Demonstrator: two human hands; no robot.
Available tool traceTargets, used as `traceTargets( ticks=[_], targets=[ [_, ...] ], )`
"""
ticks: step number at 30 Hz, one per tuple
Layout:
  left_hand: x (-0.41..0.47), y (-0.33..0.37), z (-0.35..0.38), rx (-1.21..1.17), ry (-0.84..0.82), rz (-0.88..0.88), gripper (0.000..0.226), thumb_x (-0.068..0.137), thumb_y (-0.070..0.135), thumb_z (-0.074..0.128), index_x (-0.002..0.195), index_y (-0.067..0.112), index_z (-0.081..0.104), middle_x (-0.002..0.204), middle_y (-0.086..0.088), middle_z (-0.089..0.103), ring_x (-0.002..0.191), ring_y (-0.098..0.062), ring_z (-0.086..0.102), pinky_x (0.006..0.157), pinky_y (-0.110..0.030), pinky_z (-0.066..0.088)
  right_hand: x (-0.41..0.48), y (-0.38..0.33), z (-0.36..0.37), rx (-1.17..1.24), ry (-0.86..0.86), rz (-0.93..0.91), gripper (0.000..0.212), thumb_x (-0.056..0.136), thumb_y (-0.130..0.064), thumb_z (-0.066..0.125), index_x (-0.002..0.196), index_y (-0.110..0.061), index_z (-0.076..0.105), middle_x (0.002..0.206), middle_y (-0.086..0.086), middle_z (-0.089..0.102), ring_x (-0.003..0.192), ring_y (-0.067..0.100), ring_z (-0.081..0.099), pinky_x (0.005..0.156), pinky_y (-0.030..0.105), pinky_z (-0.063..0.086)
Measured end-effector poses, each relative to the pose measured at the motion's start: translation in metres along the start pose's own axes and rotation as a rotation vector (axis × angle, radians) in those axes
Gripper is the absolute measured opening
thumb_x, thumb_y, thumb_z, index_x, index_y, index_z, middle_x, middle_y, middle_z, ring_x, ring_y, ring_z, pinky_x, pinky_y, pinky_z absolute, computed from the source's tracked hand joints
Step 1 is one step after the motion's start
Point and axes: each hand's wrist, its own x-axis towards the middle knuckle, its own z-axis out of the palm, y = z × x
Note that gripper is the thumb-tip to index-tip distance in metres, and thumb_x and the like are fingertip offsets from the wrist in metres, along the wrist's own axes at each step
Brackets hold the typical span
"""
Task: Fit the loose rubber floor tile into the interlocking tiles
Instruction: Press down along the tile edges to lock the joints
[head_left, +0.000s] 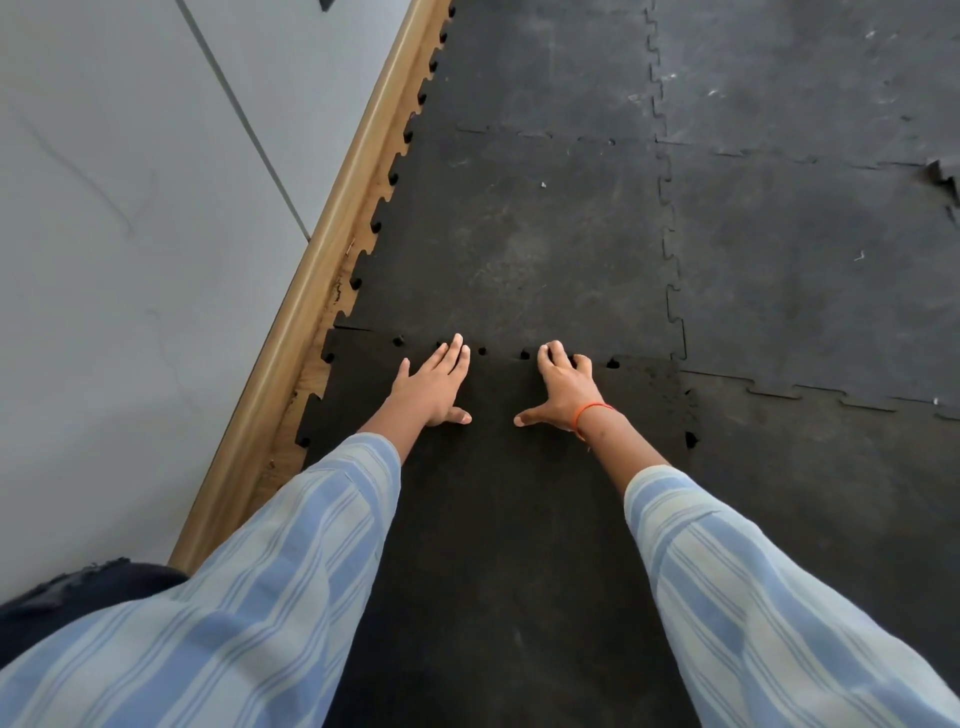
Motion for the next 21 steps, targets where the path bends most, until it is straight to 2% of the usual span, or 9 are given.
traceTargets(
  ticks=[4, 14, 18, 21],
  targets=[
    [-0.002, 0.002, -0.001, -0.003, -0.006, 0.002, 0.099, 0.091, 0.042, 0.059, 0.151, 0.016, -0.016, 0.158, 0.0, -0.028, 0.148, -0.019, -0.013, 0.116, -0.056, 0.006, -0.003, 0.002, -0.002, 0.0, 0.0, -0.004, 0.114, 0.071, -0.044, 0.079, 0.152, -0.01, 0.007, 0.161, 0.002, 0.0, 0.142, 0.04, 0.005, 0.114, 0.045, 0.023],
    [0.001, 0.004, -0.001, -0.009, -0.039, -0.025, 0.1, 0.091, 0.039, 0.059, 0.151, 0.015, -0.018, 0.156, 0.0, -0.031, 0.147, -0.018, -0.015, 0.117, -0.056, 0.006, -0.001, -0.005, -0.001, -0.026, -0.017, 0.016, 0.12, 0.068, -0.053, 0.078, 0.152, -0.009, 0.004, 0.161, 0.006, -0.002, 0.143, 0.042, 0.001, 0.118, 0.046, 0.013],
    [0.002, 0.0, -0.005, 0.013, -0.086, -0.018, 0.101, 0.091, 0.044, 0.058, 0.15, 0.016, -0.021, 0.155, 0.001, -0.033, 0.147, -0.019, -0.018, 0.117, -0.057, 0.006, -0.003, -0.011, 0.008, -0.147, -0.038, 0.046, 0.13, 0.066, -0.069, 0.069, 0.151, -0.009, -0.009, 0.16, 0.006, -0.015, 0.143, 0.041, -0.016, 0.118, 0.049, -0.002],
    [0.005, 0.005, -0.007, 0.044, -0.109, -0.04, 0.102, 0.091, 0.043, 0.059, 0.15, 0.015, -0.019, 0.156, 0.0, -0.031, 0.147, -0.02, -0.015, 0.117, -0.058, 0.006, -0.007, -0.013, 0.013, -0.275, -0.006, 0.034, 0.131, 0.066, -0.079, 0.058, 0.15, -0.007, -0.013, 0.159, 0.008, -0.02, 0.143, 0.031, -0.024, 0.117, 0.048, -0.007]
  ],
)
